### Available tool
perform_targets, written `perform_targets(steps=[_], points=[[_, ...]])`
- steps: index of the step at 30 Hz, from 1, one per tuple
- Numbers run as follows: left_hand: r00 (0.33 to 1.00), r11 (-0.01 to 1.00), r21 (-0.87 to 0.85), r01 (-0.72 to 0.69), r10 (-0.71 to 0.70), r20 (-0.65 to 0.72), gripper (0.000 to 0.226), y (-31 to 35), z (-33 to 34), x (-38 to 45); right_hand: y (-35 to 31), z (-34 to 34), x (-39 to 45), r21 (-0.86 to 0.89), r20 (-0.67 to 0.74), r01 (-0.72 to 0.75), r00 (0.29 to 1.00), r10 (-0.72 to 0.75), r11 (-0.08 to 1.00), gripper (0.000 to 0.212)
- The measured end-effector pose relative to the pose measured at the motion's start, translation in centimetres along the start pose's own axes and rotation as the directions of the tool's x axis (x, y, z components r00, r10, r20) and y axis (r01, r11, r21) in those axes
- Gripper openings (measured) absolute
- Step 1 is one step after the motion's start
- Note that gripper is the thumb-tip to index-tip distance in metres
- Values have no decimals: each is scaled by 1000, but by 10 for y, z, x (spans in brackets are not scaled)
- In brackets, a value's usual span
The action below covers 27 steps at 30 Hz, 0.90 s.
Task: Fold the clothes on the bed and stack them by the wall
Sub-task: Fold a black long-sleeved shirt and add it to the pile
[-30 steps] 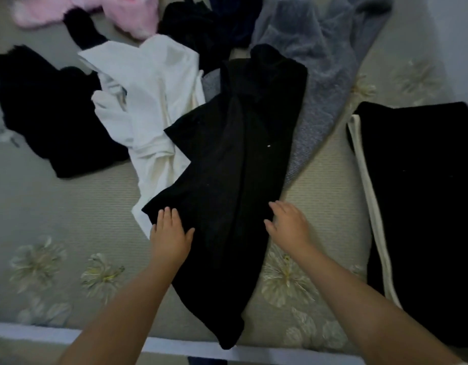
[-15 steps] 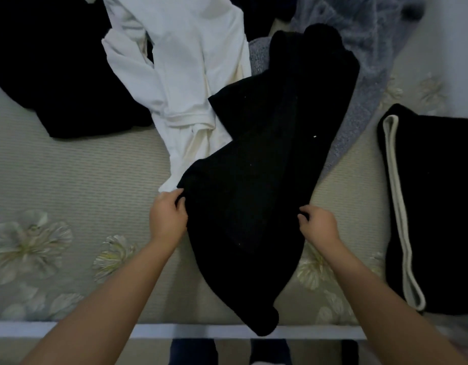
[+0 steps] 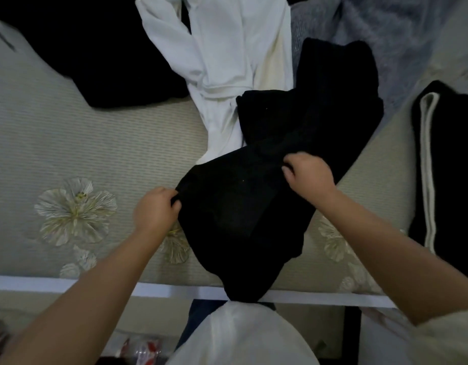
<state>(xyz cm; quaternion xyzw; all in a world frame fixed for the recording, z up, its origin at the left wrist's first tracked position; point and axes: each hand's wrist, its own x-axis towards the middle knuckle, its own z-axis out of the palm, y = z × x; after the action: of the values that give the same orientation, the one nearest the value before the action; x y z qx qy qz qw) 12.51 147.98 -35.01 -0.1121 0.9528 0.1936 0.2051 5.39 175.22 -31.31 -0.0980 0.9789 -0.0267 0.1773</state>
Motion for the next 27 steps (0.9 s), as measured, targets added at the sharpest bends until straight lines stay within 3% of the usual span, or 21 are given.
perform_targets(steps=[2, 4, 6, 8, 14, 17, 20, 24, 27], points=[[999, 1000, -16, -17, 16, -30, 22, -3, 0, 0, 8, -7, 30, -70, -61, -21, 998, 17, 997, 44], [998, 999, -45, -12, 9, -67, 25, -6, -4, 1, 13, -12, 53, -252, 117, -45, 990, 77, 967, 54], [995, 996, -89, -4, -5, -103, 25, -7, -8, 4, 14, -11, 64, -390, 219, -18, 969, 112, 920, 38], [991, 984, -180, 11, -35, -129, 23, -5, -12, 6, 14, -10, 64, -429, 193, 5, 977, 87, 903, 23], [993, 876, -471, 102, -121, -10, 19, 4, -34, 5, 27, -29, 33, -431, 241, 99, 970, 9, 897, 21], [986, 826, -561, 55, -133, -100, 18, 41, -84, 24, 23, -82, 40, -345, 17, 40, 999, -37, 938, 22], [940, 792, -599, -119, -103, -324, 19, 97, -167, 44, 11, -166, 63, -191, -307, -29, 951, -32, 981, 22], [794, 747, -548, -376, -45, -606, 20, 166, -300, 41, -4, -303, 75, -81, -602, -86, 798, 20, 993, 22], [633, 702, -472, -533, -39, -773, 21, 196, -387, 11, -9, -403, 54, 72, -798, -41, 598, 83, 997, 28]])
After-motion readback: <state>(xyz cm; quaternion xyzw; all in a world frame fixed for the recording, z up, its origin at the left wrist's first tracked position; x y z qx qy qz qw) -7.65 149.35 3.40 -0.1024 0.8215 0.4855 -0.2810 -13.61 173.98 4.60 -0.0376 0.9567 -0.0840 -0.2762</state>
